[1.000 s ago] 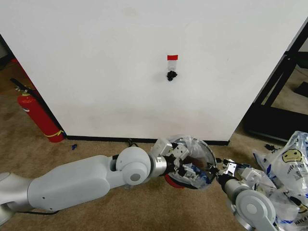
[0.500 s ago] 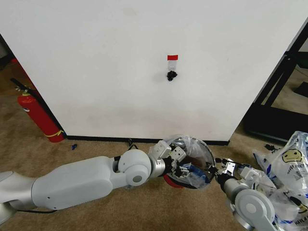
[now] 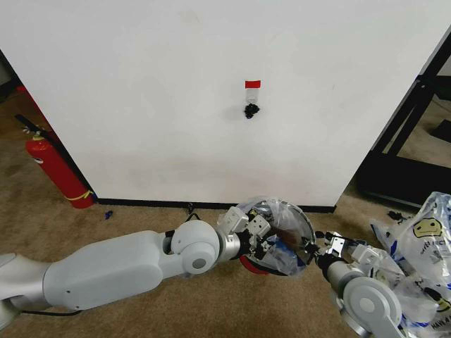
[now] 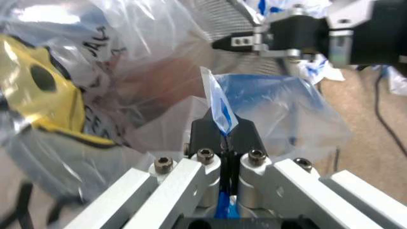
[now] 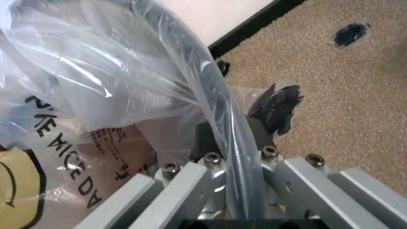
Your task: Pick up the garbage bag from the wall and place it over the trash bin.
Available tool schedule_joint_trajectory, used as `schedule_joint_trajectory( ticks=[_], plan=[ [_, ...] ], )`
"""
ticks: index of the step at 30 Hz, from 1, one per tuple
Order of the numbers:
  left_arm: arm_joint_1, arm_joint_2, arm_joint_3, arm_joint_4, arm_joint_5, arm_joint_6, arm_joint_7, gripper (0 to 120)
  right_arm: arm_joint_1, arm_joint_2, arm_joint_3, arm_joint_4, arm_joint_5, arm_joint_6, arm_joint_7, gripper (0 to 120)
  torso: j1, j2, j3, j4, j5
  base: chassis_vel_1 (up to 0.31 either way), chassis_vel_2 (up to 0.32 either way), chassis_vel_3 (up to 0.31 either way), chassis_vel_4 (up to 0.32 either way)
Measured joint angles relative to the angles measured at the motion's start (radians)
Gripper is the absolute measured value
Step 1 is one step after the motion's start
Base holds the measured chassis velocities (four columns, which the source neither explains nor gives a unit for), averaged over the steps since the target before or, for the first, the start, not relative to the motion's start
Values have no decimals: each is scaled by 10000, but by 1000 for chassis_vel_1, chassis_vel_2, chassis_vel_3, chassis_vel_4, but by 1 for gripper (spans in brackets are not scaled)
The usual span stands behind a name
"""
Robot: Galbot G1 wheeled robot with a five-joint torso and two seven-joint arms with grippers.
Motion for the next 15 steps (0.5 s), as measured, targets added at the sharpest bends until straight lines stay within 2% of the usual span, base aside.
schedule_joint_trajectory(
  ticks=[5,9,14,15],
  plan=[
    [1364,480,-689,-704,390,-311,83,0,127,547,111,76,285,48,555,0,-1,0,0,4,-2,0,0,0,0],
    [2143,710,-1068,-1022,634,-466,135,0,116,634,164,109,417,51,780,0,0,0,0,0,2,0,0,0,0],
    [3261,1164,-1324,-1192,2086,-864,591,0,96,636,279,243,701,51,1093,0,-1,0,0,1,0,0,0,0,0],
    [3261,1164,-1324,-1192,2086,-864,591,0,96,636,279,243,701,51,1093,0,-1,0,0,1,0,0,0,0,0]
  ],
)
